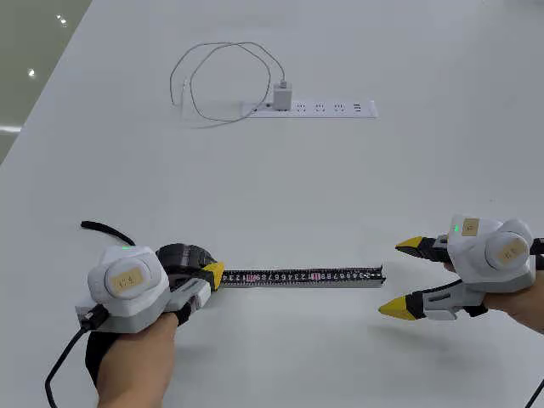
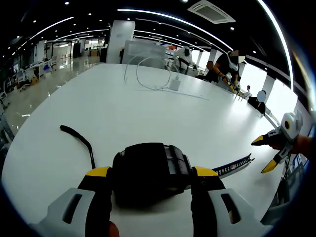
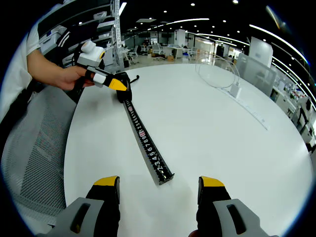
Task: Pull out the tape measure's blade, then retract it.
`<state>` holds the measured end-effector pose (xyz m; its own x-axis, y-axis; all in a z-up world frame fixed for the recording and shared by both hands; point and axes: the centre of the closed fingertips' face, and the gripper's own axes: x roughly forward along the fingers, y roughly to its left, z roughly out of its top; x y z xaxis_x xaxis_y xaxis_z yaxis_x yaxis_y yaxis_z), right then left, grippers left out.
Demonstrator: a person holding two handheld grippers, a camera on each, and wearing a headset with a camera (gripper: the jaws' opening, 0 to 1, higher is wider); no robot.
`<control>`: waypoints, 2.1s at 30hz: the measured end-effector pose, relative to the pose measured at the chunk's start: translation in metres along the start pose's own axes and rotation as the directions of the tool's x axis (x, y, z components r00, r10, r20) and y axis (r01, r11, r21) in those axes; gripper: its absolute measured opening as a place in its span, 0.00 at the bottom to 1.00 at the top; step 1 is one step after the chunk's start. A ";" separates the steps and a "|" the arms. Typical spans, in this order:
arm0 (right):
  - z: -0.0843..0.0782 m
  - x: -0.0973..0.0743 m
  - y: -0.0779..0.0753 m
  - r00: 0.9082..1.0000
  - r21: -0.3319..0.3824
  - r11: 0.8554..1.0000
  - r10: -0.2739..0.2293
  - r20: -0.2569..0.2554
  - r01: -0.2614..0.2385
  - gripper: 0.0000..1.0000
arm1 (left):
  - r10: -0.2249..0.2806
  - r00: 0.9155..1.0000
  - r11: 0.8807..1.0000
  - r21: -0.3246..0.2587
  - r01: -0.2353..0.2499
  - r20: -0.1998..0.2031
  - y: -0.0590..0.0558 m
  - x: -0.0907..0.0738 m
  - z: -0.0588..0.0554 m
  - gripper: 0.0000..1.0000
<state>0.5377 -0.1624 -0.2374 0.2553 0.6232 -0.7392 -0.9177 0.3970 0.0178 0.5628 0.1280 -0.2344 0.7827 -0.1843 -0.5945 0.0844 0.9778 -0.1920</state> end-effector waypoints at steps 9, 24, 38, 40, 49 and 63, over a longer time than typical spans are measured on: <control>-0.001 0.001 -0.002 1.000 -0.030 0.999 0.011 -0.014 -0.012 0.54 | -0.003 1.000 1.000 0.002 0.003 -0.004 0.001 0.001 -0.001 0.61; -0.005 0.013 -0.004 0.994 -0.117 0.991 0.053 -0.094 -0.064 0.33 | -0.007 1.000 1.000 0.006 0.007 -0.005 0.001 0.002 -0.002 0.61; -0.008 0.026 -0.008 0.984 -0.195 0.972 0.100 -0.148 -0.128 0.22 | -0.006 1.000 1.000 0.010 0.006 -0.005 0.001 0.002 -0.003 0.61; -0.009 0.027 -0.006 0.982 -0.194 0.971 0.110 -0.157 -0.140 0.21 | -0.007 1.000 1.000 0.010 0.007 -0.005 0.000 0.002 -0.003 0.61; -0.011 0.028 -0.006 0.978 -0.212 0.964 0.124 -0.167 -0.159 0.14 | -0.008 1.000 1.000 0.007 0.008 -0.006 0.000 0.002 -0.003 0.61; -0.012 0.029 -0.007 0.973 -0.250 0.952 0.131 -0.191 -0.177 0.11 | 0.000 1.000 1.000 0.007 0.000 -0.017 0.001 0.003 -0.003 0.62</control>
<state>0.5482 -0.1550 -0.2666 0.0703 0.5299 -0.8451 -0.9948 0.0993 -0.0204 0.5636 0.1279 -0.2390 0.7720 -0.1858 -0.6078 0.0889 0.9785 -0.1863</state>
